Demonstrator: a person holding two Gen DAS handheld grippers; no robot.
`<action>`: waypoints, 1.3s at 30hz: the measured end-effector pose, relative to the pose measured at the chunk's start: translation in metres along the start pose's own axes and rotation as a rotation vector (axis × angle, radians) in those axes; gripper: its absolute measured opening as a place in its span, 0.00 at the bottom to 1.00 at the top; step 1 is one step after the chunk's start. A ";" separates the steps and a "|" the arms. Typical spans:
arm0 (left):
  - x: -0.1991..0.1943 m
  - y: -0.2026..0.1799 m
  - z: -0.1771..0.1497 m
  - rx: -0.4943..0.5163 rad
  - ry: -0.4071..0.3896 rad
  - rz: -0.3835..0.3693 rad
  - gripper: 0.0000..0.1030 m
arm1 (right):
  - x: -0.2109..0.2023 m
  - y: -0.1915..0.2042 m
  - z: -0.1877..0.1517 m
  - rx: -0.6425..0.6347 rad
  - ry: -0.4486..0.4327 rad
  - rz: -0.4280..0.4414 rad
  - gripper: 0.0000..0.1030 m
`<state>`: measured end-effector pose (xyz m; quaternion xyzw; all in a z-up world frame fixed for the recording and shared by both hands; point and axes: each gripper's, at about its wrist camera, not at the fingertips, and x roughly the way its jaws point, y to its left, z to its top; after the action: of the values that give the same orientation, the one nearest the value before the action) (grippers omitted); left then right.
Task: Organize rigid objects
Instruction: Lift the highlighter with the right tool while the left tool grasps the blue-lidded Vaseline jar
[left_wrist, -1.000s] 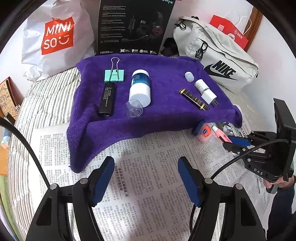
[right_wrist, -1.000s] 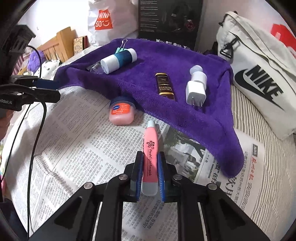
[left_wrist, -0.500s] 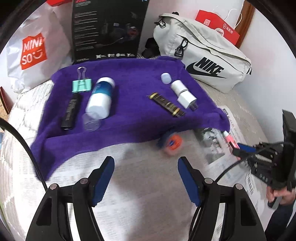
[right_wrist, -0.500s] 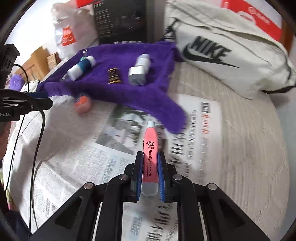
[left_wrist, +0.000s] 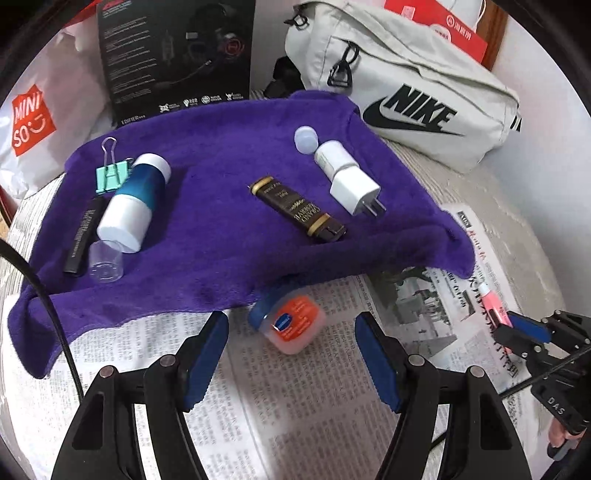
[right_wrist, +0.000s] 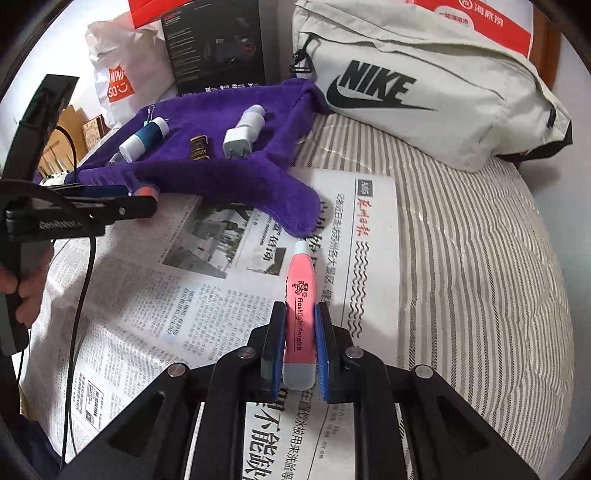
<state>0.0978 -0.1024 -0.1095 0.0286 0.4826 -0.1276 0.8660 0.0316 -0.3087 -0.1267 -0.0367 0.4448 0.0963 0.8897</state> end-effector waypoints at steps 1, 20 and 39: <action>0.002 0.000 0.000 0.000 -0.002 0.002 0.66 | 0.001 -0.002 -0.001 0.005 0.002 -0.001 0.15; -0.023 0.048 -0.035 0.098 -0.011 0.062 0.41 | 0.002 0.008 0.002 -0.014 -0.002 0.010 0.15; -0.035 0.051 -0.039 0.123 -0.040 0.030 0.40 | 0.011 0.021 0.008 -0.037 0.003 0.028 0.15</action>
<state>0.0611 -0.0399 -0.1048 0.0865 0.4561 -0.1444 0.8739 0.0400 -0.2851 -0.1306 -0.0470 0.4446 0.1168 0.8868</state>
